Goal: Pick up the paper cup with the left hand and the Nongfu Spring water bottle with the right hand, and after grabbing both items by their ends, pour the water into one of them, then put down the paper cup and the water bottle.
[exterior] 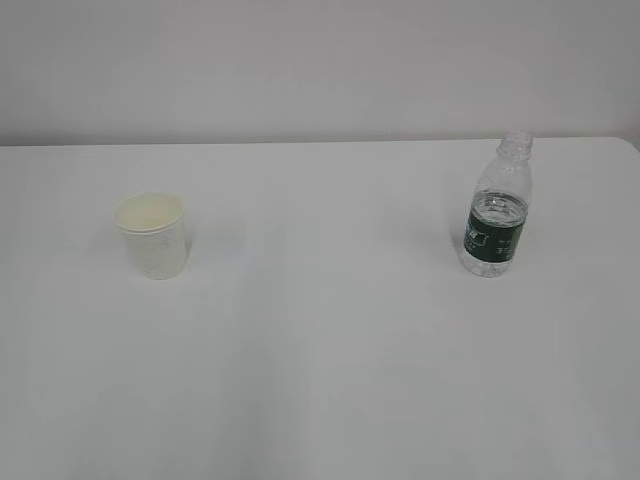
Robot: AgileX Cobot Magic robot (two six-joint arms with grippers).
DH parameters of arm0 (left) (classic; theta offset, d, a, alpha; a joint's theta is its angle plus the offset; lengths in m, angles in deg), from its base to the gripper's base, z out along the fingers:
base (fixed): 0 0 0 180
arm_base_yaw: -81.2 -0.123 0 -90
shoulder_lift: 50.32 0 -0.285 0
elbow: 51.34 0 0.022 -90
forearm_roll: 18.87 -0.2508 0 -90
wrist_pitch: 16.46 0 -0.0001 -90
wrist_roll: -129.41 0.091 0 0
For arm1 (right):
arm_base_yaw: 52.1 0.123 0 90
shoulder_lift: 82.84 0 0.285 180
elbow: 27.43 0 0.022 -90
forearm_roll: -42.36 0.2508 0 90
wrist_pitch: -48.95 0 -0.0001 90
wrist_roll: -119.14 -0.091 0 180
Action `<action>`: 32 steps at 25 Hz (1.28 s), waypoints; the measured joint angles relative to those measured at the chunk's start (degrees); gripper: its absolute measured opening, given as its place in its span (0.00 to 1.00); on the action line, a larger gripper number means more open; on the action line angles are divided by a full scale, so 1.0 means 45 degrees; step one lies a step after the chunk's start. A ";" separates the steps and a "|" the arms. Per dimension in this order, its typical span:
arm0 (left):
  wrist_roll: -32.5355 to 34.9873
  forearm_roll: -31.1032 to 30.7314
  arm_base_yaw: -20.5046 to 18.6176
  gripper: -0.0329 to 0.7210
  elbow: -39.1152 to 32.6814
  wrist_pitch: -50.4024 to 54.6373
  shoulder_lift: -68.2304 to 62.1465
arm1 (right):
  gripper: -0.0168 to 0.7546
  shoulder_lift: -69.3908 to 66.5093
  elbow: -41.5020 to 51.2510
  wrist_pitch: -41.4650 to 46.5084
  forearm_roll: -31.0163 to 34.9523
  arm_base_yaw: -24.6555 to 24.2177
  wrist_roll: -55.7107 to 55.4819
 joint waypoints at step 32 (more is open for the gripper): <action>0.0000 -0.0046 0.0000 0.57 0.0000 0.0000 0.0000 | 0.74 0.0000 0.0000 0.0000 0.0000 0.0000 0.0000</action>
